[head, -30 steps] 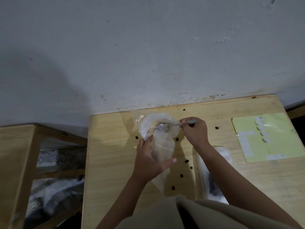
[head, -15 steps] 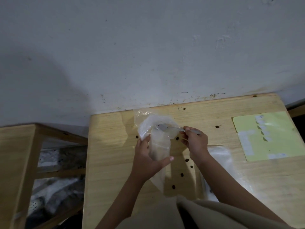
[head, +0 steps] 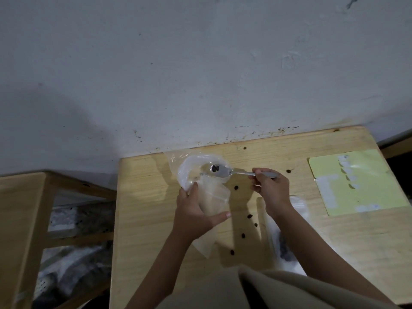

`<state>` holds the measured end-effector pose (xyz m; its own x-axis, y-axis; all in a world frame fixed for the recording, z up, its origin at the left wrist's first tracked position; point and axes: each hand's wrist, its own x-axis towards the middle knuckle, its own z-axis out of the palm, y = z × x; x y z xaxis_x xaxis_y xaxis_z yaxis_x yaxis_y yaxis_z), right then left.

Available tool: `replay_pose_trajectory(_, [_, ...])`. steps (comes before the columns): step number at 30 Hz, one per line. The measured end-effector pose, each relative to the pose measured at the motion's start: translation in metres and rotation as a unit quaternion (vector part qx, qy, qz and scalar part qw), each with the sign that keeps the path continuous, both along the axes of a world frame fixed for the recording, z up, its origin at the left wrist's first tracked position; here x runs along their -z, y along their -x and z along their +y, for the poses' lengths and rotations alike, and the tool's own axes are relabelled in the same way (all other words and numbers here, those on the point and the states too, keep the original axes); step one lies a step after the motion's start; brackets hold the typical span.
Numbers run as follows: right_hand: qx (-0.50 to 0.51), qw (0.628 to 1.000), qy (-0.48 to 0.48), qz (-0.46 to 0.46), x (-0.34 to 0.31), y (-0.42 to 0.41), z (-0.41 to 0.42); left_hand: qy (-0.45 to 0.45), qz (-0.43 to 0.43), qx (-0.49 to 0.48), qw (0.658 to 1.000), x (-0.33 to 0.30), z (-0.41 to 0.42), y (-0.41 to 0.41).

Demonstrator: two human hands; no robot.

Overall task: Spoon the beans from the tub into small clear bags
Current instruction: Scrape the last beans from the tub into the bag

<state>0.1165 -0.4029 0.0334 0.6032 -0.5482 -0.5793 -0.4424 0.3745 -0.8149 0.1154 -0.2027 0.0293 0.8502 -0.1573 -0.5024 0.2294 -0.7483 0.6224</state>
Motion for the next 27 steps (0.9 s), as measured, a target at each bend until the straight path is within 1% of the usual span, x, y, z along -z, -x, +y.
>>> replay_pose_trajectory(5, [-0.029, 0.999, -0.002, -0.017, -0.007, 0.008, -0.008, 0.0, -0.007, 0.01, 1.0, -0.001, 0.002, -0.003])
replay_pose_trajectory(10, [-0.051, 0.998, -0.013, -0.024, -0.011, 0.012, -0.014, 0.017, 0.005, 0.021, 1.0, -0.004, 0.004, -0.005])
replay_pose_trajectory(14, [-0.072, 0.996, -0.007, -0.054, -0.024, 0.012, -0.018, 0.017, 0.001, 0.023, 1.0, -0.006, 0.005, -0.006])
replay_pose_trajectory(15, [-0.085, 0.994, 0.006, -0.066, -0.028, 0.013, -0.019, 0.018, 0.0, 0.023, 1.0, -0.006, 0.006, -0.007])
replay_pose_trajectory(17, [-0.138, 0.983, 0.069, -0.097, -0.038, 0.015, -0.022, 0.021, -0.003, 0.025, 0.999, -0.004, 0.006, -0.007])
replay_pose_trajectory(19, [-0.213, 0.958, 0.144, -0.13, -0.048, 0.017, -0.021, 0.024, -0.004, 0.026, 0.999, -0.002, 0.007, -0.007])
replay_pose_trajectory(21, [-0.248, 0.938, 0.192, -0.149, -0.056, 0.018, -0.017, 0.026, -0.006, 0.027, 0.999, 0.001, 0.007, -0.007])
replay_pose_trajectory(25, [-0.172, 0.939, 0.253, -0.159, -0.052, 0.011, -0.011, 0.033, -0.014, 0.021, 0.999, 0.002, 0.008, -0.007])
replay_pose_trajectory(27, [-0.176, 0.926, 0.304, -0.141, -0.04, 0.006, -0.004, 0.038, -0.021, 0.006, 0.999, 0.002, 0.01, -0.008])
